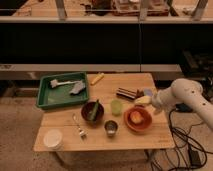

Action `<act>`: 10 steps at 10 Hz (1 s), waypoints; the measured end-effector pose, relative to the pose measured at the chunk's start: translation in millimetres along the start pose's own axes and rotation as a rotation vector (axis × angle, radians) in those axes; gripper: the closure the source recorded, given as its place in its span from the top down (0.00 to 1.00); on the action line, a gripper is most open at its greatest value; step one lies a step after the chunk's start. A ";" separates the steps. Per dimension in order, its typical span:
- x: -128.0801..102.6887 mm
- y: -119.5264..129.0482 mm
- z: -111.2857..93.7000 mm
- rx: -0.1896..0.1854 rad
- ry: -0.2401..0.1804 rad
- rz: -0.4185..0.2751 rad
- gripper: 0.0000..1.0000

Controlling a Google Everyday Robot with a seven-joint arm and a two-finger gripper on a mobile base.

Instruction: Place fork in paper cup

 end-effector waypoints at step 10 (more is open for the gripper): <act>-132.2 -117.1 27.3 -0.055 -0.037 -0.491 0.78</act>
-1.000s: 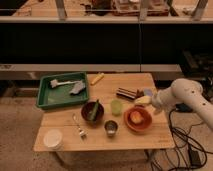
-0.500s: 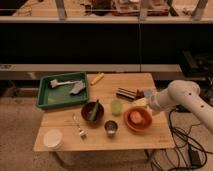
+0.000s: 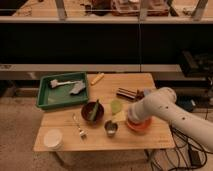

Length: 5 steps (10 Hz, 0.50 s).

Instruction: Place fork in paper cup

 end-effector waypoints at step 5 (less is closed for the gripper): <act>-25.5 -35.0 7.5 -0.016 -0.012 -0.124 0.78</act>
